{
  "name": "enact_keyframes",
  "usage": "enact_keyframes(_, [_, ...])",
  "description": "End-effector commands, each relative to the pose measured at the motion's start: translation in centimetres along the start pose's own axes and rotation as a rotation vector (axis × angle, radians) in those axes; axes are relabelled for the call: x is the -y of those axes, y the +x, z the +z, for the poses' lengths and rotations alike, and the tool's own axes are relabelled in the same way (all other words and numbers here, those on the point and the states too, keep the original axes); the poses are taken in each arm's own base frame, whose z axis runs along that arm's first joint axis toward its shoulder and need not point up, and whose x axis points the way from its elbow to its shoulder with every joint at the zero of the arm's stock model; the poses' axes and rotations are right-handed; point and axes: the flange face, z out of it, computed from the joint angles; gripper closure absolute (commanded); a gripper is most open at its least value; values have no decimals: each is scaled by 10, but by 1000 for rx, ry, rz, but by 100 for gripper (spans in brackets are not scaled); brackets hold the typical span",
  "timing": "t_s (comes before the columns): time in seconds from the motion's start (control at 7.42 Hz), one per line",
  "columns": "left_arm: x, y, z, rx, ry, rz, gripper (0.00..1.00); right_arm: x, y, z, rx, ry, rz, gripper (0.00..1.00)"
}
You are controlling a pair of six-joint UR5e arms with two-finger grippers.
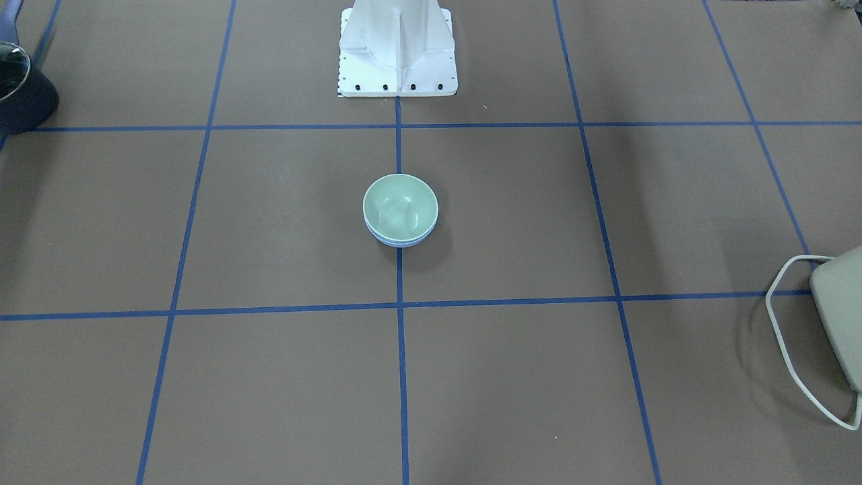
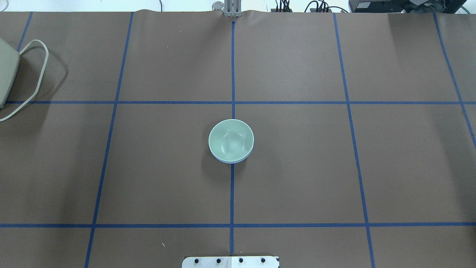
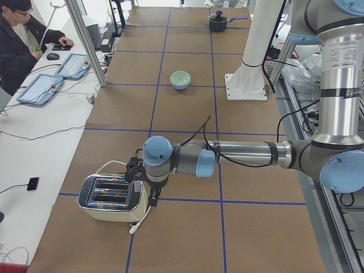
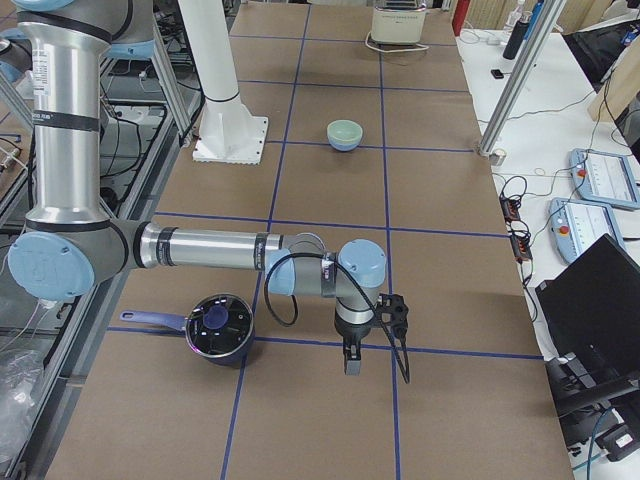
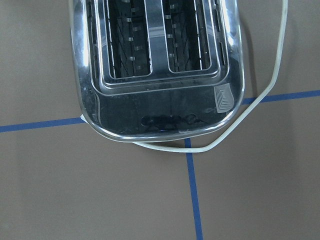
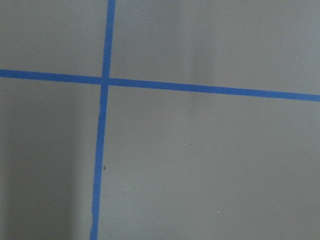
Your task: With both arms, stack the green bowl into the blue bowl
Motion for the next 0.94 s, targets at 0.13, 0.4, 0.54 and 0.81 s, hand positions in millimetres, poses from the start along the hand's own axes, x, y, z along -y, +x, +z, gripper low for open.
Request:
enact_keyframes(0.13, [-8,-11,8,8,-16,-14,2,-4,1,3,6,-4,4,0])
enact_keyframes(0.4, [-24,-18,16,6,-34,-31,2,-3,0,1,6,0,-3,0])
enact_keyframes(0.54, [-24,-15,14,6,-30,-25,2,-3,0,1,6,0,-3,0])
enact_keyframes(0.81, [-24,-17,15,8,-29,-24,2,-4,0,2,6,-2,-3,0])
